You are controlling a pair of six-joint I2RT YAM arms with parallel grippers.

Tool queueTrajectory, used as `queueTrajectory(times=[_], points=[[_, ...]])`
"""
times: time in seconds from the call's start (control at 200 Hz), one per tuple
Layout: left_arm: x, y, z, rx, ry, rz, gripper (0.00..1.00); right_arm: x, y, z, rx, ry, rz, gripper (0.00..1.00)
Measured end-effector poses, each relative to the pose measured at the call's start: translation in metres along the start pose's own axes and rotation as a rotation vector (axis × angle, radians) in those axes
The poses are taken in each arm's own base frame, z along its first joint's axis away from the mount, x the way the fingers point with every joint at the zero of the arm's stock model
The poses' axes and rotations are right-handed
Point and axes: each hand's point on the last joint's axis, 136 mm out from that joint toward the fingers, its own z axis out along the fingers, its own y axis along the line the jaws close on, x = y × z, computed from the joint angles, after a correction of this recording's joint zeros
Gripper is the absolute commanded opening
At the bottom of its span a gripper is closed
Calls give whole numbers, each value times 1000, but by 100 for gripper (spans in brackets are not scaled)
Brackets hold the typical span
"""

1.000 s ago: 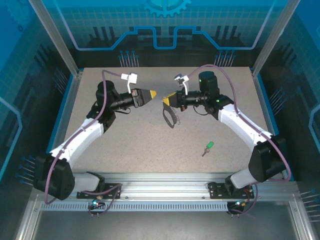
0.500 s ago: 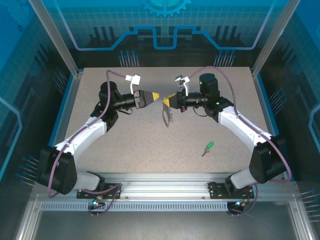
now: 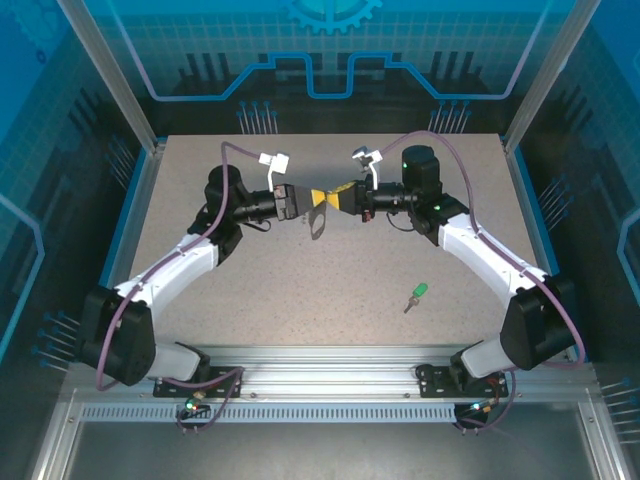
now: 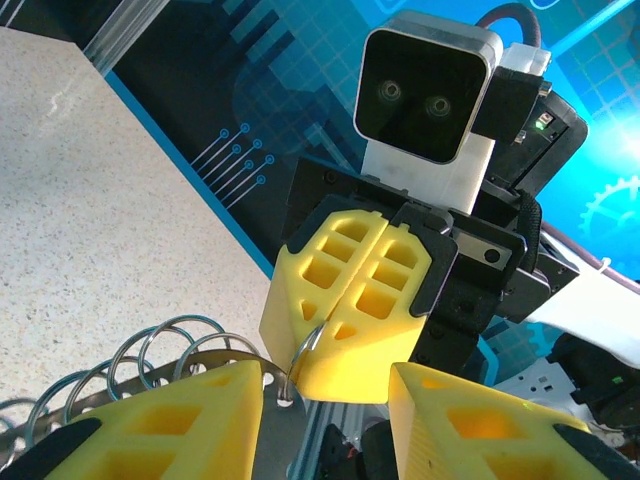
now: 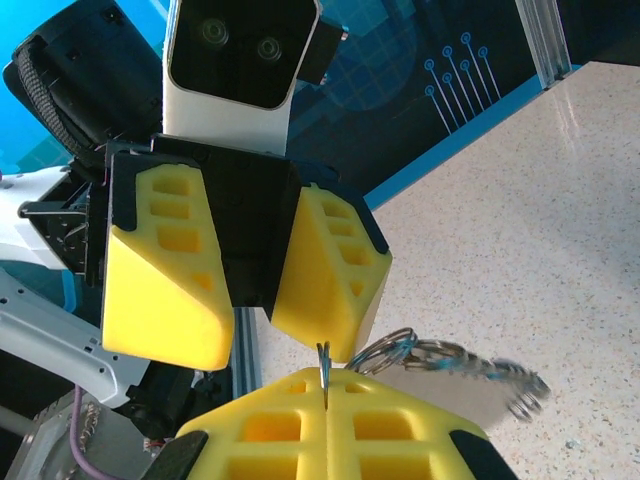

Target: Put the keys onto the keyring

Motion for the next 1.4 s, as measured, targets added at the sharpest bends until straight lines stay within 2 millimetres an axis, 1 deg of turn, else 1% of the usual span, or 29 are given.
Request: queueTrajectory(times=[0.29, 0.455, 0.595, 0.805, 0.87, 0.915, 0.98, 1.055, 1.13, 1.165, 1.265, 1.401], points=[[1, -4, 5, 23, 1, 15, 33, -3, 2, -1, -5, -11, -4, 0], [1, -4, 6, 26, -3, 14, 24, -5, 4, -1, -13, -18, -14, 0], [2, 0, 7, 27, -2, -2, 20, -3, 4, -2, -13, -20, -16, 0], [0, 2, 10, 36, -8, -4, 11, -4, 2, -4, -7, -26, -10, 0], [0, 3, 10, 38, -8, -8, 6, -4, 2, -5, -8, -29, -11, 0], [1, 4, 11, 38, -8, -12, 0, -5, 1, -5, -6, -31, -7, 0], [1, 4, 12, 40, -8, -10, 0, -4, 0, -5, -4, -31, -1, 0], [0, 4, 13, 44, -12, -4, 0, -5, 0, -6, -2, -34, 4, 15], [0, 4, 13, 44, -14, -2, 0, -6, 0, -7, 2, -36, 7, 34], [0, 3, 14, 46, -13, 1, 0, -6, 0, -8, 7, -40, 5, 40], [3, 1, 17, 52, -5, 8, 0, -6, -2, -20, 36, -58, 12, 48], [6, 1, 18, 51, 2, 36, 0, -11, -4, -52, 107, -121, 15, 51]])
